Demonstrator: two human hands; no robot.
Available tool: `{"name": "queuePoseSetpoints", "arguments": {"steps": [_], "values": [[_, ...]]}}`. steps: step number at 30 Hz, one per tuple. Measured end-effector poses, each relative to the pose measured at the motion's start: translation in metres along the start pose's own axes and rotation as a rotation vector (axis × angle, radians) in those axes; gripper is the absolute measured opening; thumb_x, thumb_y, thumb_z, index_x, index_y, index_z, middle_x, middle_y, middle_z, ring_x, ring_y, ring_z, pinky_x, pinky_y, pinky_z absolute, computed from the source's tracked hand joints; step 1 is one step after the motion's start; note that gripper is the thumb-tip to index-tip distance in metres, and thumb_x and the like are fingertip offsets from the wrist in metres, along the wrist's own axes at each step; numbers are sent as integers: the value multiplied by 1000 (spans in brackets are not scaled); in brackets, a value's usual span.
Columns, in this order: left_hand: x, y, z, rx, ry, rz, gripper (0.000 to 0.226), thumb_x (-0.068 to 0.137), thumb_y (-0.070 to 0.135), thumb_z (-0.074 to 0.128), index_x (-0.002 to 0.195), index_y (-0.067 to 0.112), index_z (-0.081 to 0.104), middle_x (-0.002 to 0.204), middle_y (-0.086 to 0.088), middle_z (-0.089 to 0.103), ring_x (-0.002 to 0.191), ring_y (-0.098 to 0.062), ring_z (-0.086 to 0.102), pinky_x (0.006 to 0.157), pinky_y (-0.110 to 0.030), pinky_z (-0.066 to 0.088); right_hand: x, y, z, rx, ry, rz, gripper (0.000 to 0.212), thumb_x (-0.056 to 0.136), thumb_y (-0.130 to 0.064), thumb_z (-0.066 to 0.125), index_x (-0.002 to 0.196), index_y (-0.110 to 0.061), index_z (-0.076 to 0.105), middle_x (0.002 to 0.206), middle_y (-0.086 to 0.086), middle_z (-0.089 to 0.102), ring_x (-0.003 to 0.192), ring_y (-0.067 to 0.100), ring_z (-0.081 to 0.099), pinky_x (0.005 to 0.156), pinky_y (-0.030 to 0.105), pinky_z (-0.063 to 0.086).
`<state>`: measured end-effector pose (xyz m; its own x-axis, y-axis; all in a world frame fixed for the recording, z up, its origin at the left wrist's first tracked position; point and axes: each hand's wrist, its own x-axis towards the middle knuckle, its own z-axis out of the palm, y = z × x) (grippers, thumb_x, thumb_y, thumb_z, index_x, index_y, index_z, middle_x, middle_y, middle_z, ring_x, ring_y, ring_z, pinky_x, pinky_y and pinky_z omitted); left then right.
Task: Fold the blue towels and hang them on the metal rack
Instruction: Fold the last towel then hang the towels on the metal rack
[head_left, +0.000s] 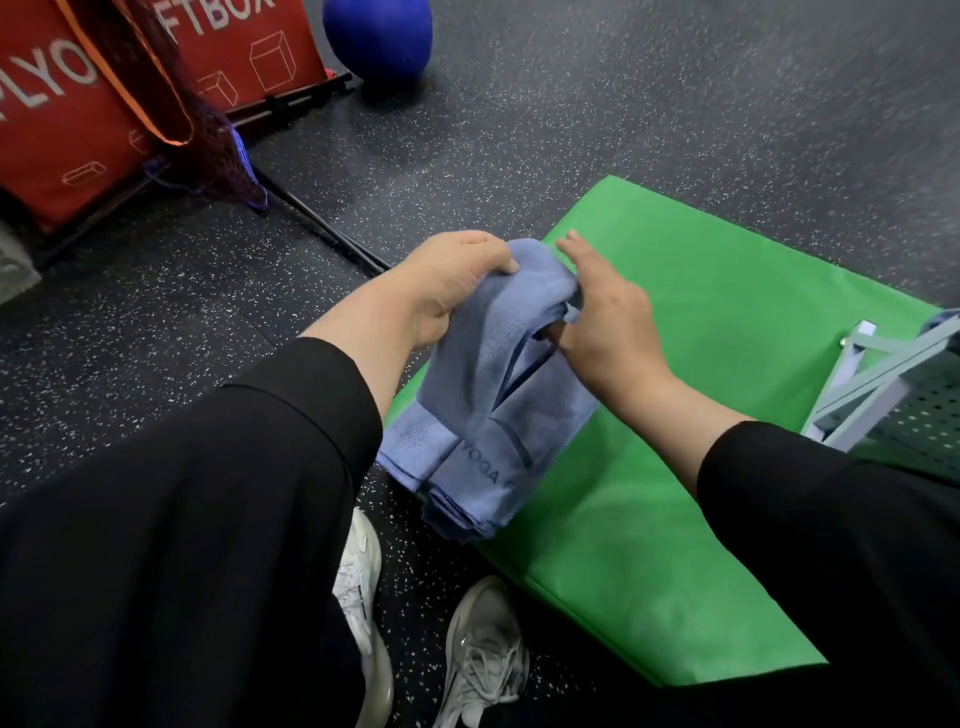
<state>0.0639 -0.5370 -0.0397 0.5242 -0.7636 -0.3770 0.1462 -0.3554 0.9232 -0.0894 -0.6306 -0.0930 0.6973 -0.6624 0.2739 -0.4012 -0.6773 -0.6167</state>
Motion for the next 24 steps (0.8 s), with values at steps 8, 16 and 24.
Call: {"name": "queuePoseSetpoints", "arguments": {"steps": [8,16,24], "values": [[-3,9,16,101,33,151,8,87,14,73,89,21,69,84,-1,68,72,-13,60,63,-25,48,4,-12,-40,18,134,59,32,80,-13,60,111,-20,66,106,4,72,98,30,62,81,39,49],[-41,-4,90,802,-32,509,88,73,41,51,155,11,37,156,-9,43,144,-24,39,121,-39,29,-24,9,-93,-72,86,238,15,83,-27,67,95,-18,64,95,12,72,89,34,62,72,39,45],[-82,-18,195,799,42,533,77,85,26,70,155,17,37,151,-7,48,138,-25,45,114,-40,36,-94,33,-168,-108,136,332,13,83,-28,66,86,-18,58,83,6,66,81,32,57,66,40,43]]}}
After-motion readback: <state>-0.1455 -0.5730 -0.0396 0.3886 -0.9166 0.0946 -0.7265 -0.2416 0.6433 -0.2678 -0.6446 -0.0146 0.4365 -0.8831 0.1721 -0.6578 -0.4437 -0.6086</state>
